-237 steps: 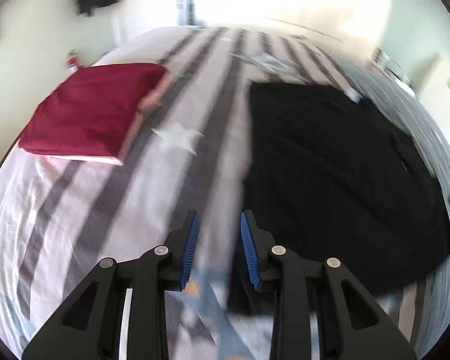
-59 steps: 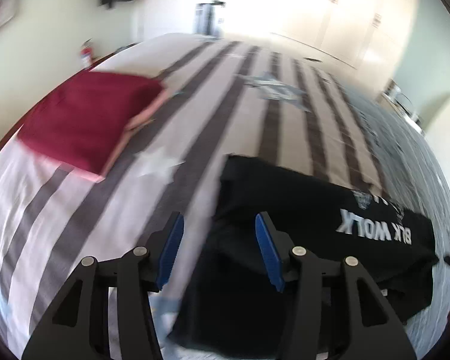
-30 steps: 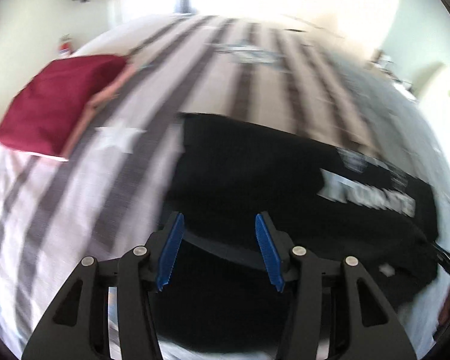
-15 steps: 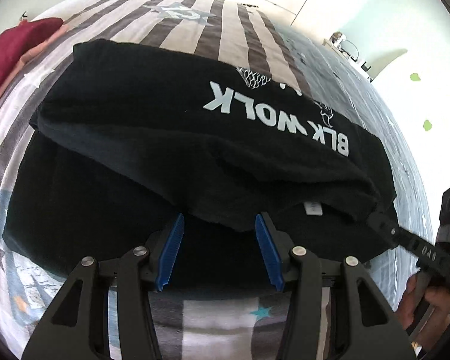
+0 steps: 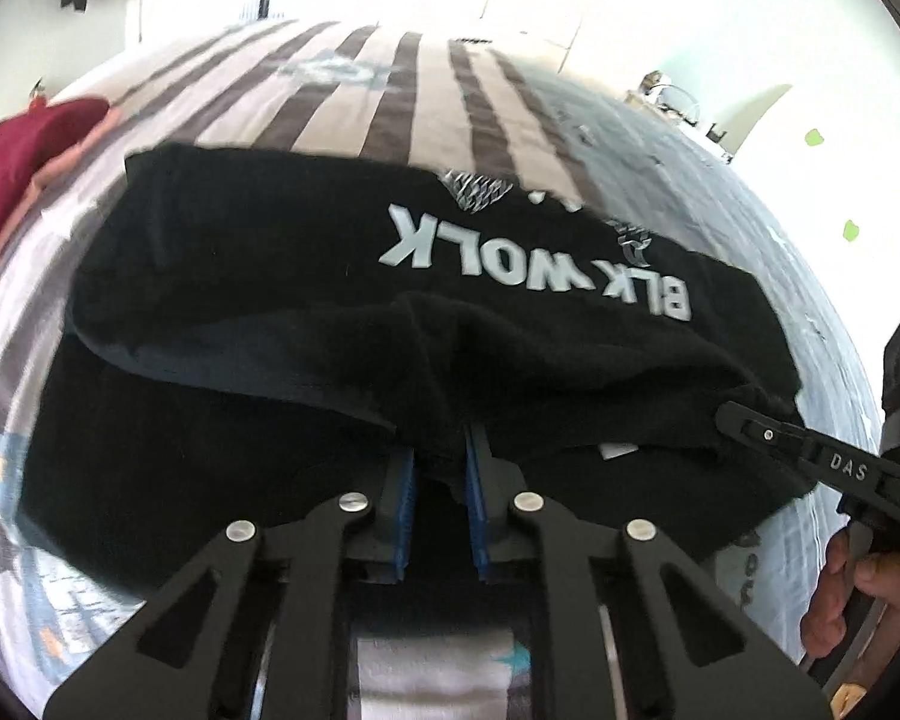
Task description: Fold clothes
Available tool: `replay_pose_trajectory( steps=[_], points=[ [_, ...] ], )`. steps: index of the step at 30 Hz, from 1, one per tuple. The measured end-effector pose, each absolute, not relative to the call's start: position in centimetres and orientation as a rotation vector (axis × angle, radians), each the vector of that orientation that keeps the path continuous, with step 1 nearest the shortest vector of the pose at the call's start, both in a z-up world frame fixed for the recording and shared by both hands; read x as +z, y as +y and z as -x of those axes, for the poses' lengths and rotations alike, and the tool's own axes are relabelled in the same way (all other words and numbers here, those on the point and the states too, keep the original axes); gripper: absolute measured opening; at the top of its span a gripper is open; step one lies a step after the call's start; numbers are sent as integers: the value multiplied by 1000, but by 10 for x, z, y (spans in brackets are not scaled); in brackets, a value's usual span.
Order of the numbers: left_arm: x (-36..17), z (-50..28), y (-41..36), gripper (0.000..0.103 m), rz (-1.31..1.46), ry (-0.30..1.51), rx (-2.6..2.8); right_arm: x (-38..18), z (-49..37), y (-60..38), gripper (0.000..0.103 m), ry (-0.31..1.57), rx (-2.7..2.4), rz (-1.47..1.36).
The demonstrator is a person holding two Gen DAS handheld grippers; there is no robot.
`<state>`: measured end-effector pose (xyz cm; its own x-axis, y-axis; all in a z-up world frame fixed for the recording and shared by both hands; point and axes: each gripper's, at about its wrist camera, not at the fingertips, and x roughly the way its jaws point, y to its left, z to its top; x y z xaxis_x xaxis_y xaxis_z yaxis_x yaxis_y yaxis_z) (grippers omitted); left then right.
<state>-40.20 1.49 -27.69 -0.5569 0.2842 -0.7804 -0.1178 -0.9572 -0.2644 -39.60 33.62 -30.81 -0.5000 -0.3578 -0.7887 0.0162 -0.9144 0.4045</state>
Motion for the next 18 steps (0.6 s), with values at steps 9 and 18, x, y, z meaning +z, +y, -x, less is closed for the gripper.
replay_pose_trajectory(
  steps=[9,18],
  points=[
    [-302,392,9,24,1620,-269,2444,-316,365,339,16,-468,-2408,-1575],
    [-271,373,-10,33,1525,-219,2576,-302,355,351,16,-401,-2444,-1572]
  ],
)
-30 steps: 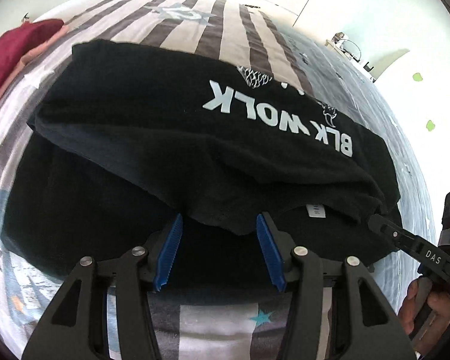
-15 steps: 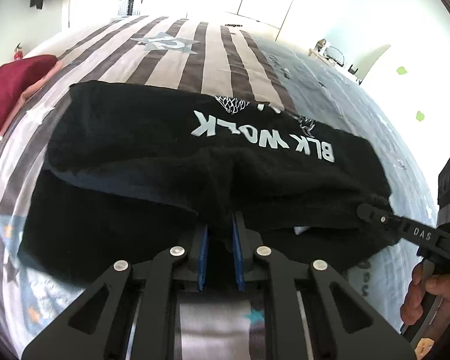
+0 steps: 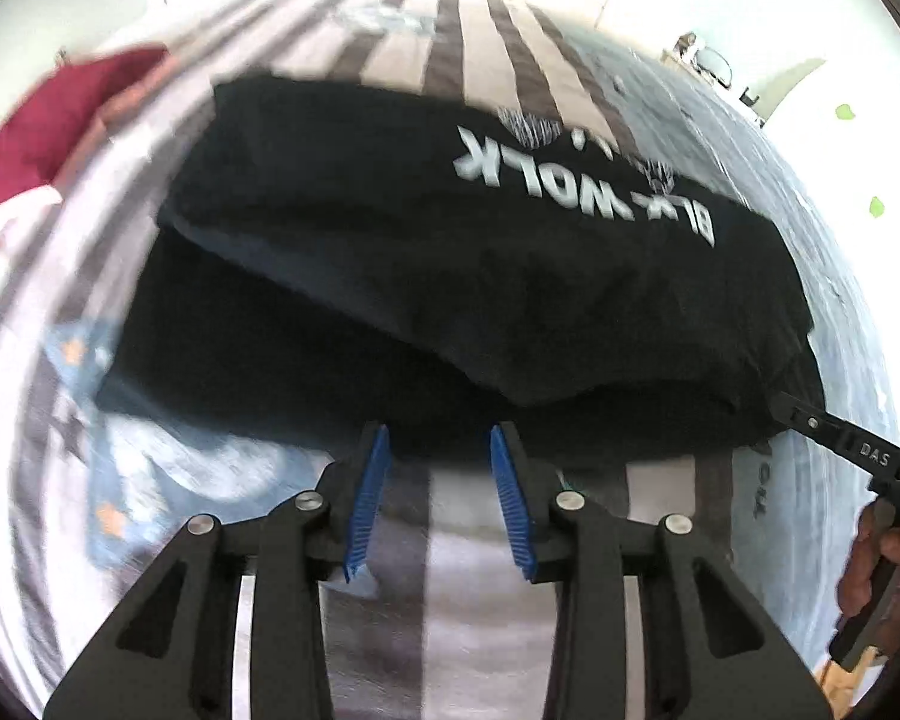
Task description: Fold clothes
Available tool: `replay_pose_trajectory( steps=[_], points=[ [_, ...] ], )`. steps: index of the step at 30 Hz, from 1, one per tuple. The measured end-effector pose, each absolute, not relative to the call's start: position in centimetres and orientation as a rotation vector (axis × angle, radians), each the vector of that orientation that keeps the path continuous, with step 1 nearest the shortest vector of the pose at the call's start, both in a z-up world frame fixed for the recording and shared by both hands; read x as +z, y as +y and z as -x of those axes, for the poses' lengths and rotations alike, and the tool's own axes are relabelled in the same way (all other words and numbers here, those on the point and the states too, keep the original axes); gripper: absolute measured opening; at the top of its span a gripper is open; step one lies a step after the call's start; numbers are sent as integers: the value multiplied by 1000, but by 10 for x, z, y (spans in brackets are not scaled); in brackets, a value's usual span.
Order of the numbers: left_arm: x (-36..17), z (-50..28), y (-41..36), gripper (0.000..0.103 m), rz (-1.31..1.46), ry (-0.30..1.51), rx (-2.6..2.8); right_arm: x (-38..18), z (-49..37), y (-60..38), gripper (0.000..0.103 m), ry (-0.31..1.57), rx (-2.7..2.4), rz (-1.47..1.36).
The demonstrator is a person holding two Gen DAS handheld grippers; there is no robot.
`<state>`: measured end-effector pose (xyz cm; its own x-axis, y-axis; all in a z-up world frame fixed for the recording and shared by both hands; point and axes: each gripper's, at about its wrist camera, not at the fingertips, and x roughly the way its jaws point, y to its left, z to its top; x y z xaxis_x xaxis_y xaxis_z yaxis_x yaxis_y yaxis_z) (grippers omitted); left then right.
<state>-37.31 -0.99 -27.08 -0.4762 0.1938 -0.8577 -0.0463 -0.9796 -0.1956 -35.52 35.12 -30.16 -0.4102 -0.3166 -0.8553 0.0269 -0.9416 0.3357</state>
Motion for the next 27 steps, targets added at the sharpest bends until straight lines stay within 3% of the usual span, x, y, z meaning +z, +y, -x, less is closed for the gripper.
replay_pose_trajectory(
  steps=[4,8,10,14,18,25,27],
  points=[
    [-260,397,-1,33,1384,-168,2605,-296,365,351,19,-446,-2454,-1543],
    [-256,421,17,33,1306,-80,2616,-281,379,339,19,-365,-2523,-1430],
    [-260,428,22,33,1285,-45,2615,-277,392,330,26,-324,-2548,-1379],
    [-294,432,29,33,1405,101,2608,-292,413,317,27,-238,-2568,-1369],
    [-309,420,11,33,1452,58,2610,-325,408,326,27,-208,-2554,-1448],
    [-272,450,-38,33,1410,-74,2782,-295,409,347,27,-192,-2592,-1424],
    [-266,477,-44,33,1357,-11,2811,-282,425,353,37,-199,-2632,-1377]
  ],
)
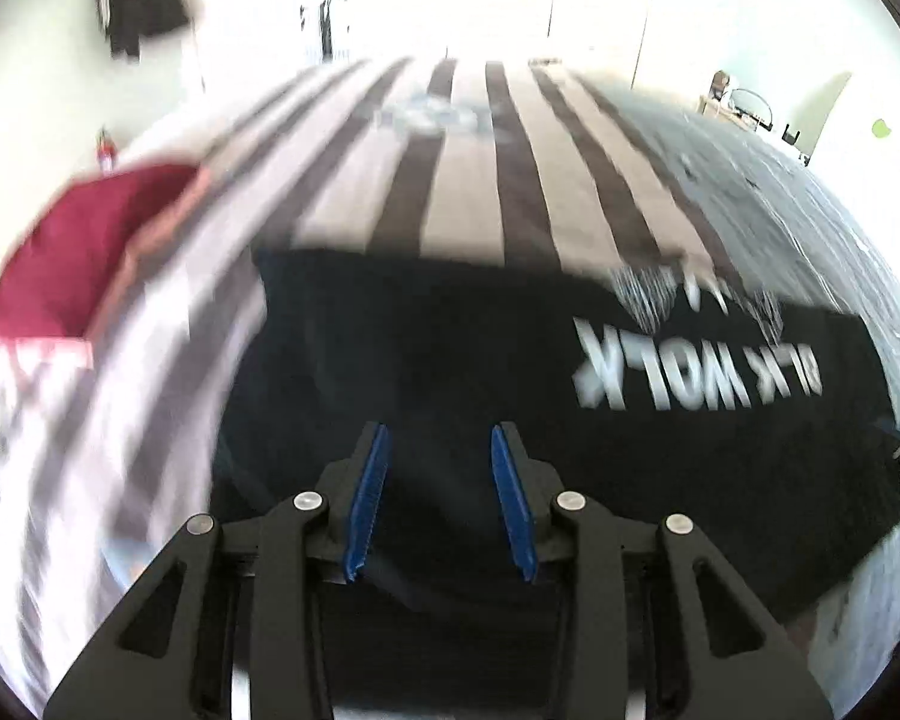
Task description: Fold clothes
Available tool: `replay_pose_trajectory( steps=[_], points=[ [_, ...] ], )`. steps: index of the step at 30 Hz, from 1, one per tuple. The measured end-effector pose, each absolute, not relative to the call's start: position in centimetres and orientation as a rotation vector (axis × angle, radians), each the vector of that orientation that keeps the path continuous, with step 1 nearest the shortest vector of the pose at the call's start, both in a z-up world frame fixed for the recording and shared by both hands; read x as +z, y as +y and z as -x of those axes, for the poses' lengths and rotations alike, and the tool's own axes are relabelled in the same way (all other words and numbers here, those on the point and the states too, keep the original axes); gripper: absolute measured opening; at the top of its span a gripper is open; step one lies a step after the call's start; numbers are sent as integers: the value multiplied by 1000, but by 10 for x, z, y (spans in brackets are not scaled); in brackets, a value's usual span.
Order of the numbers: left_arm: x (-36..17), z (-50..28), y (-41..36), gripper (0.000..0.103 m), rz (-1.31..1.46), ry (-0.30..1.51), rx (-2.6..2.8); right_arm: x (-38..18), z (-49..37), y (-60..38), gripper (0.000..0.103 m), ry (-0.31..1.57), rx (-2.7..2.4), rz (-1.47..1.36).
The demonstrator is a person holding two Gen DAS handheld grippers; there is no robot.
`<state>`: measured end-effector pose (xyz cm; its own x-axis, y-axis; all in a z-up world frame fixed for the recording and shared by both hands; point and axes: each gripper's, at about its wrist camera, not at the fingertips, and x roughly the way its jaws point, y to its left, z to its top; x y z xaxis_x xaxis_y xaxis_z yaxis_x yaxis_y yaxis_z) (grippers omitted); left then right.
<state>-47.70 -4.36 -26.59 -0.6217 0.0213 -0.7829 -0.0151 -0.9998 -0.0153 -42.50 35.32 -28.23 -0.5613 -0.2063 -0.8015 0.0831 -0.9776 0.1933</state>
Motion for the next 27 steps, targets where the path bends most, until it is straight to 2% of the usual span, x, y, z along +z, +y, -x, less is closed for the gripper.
replay_pose_trajectory(
  steps=[8,10,11,12,14,16,24,27],
  points=[
    [-293,558,-78,33,1414,200,2849,-290,521,351,39,-76,-2696,-1338],
    [-304,565,-92,35,1434,127,2833,-306,536,358,39,-28,-2694,-1387],
    [-308,567,-96,45,1440,109,2834,-314,540,361,39,-29,-2688,-1389],
    [-309,568,-97,49,1442,109,2844,-320,541,364,39,-39,-2682,-1384],
    [-309,566,-106,52,1446,-1,2845,-330,543,370,39,-57,-2675,-1372],
    [-305,562,-114,52,1444,-74,2843,-331,542,372,39,-75,-2678,-1354],
    [-287,552,-123,52,1355,-52,2891,-323,536,408,35,-126,-2763,-1342],
    [-271,552,-126,47,1295,-99,2926,-316,534,419,29,-99,-2771,-1348]
  ],
)
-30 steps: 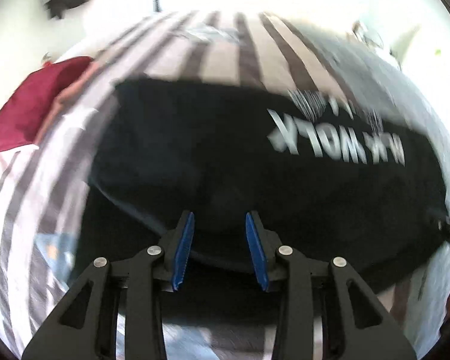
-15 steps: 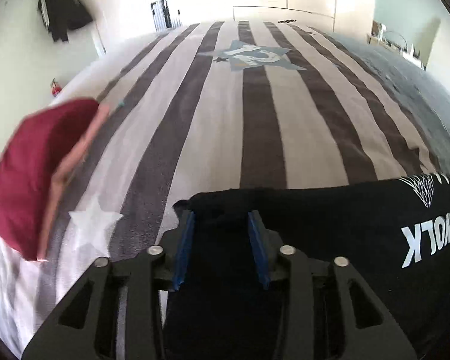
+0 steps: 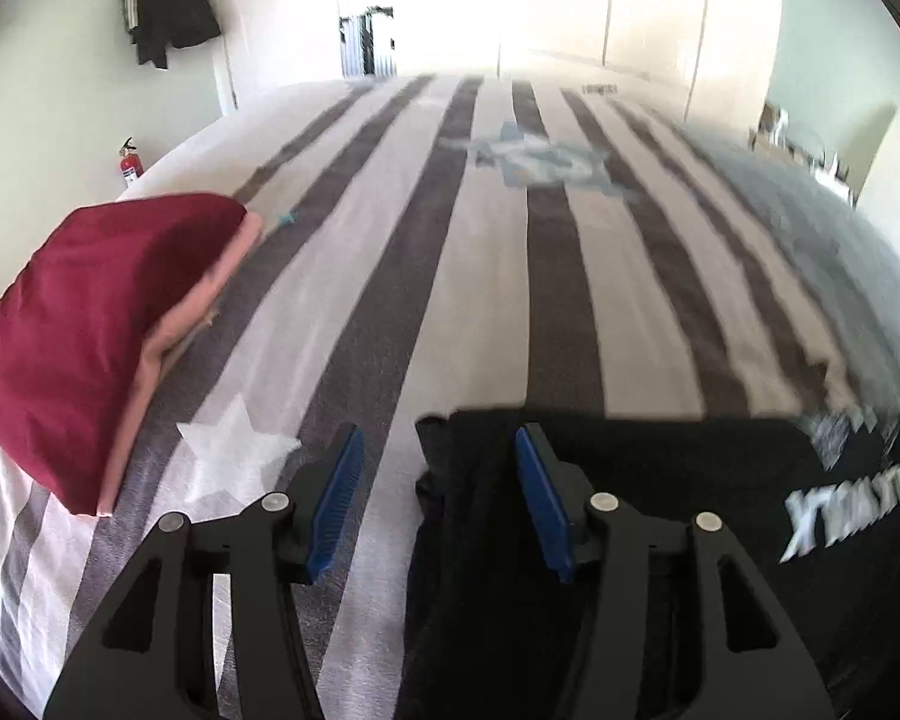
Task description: Fold clothes
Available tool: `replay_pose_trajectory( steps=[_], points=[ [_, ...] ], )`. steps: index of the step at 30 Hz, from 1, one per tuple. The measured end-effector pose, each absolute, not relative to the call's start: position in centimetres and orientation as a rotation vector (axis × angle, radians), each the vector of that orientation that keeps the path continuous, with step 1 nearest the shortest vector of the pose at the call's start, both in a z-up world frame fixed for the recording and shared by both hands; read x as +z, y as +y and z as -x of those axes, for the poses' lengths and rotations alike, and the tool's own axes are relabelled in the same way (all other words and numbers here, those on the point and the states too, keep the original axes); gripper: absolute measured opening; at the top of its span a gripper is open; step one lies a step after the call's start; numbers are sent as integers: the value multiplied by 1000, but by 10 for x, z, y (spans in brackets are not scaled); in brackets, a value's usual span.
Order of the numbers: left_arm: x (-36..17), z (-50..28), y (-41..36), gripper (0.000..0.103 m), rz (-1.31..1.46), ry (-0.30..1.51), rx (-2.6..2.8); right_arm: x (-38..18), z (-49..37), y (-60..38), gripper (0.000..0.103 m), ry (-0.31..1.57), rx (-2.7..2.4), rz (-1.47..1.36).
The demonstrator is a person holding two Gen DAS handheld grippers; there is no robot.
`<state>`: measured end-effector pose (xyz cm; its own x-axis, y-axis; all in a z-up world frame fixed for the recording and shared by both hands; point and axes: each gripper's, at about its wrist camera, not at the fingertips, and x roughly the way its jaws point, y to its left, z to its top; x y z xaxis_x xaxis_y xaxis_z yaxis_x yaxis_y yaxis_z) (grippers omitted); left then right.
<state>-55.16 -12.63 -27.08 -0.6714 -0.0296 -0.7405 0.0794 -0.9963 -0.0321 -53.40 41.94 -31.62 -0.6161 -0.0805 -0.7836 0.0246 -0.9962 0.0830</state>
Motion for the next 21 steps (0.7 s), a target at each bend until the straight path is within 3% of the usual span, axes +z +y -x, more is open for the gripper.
replay_pose_trajectory(
  steps=[3,5,8,13,18,21],
  points=[
    [-251,544,-111,40,-1156,2,-2887,-298,529,423,32,-44,-2831,-1308],
    [-252,545,-96,18,-1185,-88,-2921,-291,527,427,35,-63,-2853,-1272],
    [-273,555,-89,2,-1271,-147,-2881,-302,533,427,35,-58,-2836,-1311],
    [-306,567,-106,2,-1319,-152,-2756,-334,542,431,35,-79,-2798,-1372],
    [-299,561,-130,2,-1315,-2,-2688,-325,544,454,33,-233,-2847,-1362],
    [-282,560,-123,2,-1251,-21,-2734,-318,540,480,36,-325,-2918,-1383]
  ],
)
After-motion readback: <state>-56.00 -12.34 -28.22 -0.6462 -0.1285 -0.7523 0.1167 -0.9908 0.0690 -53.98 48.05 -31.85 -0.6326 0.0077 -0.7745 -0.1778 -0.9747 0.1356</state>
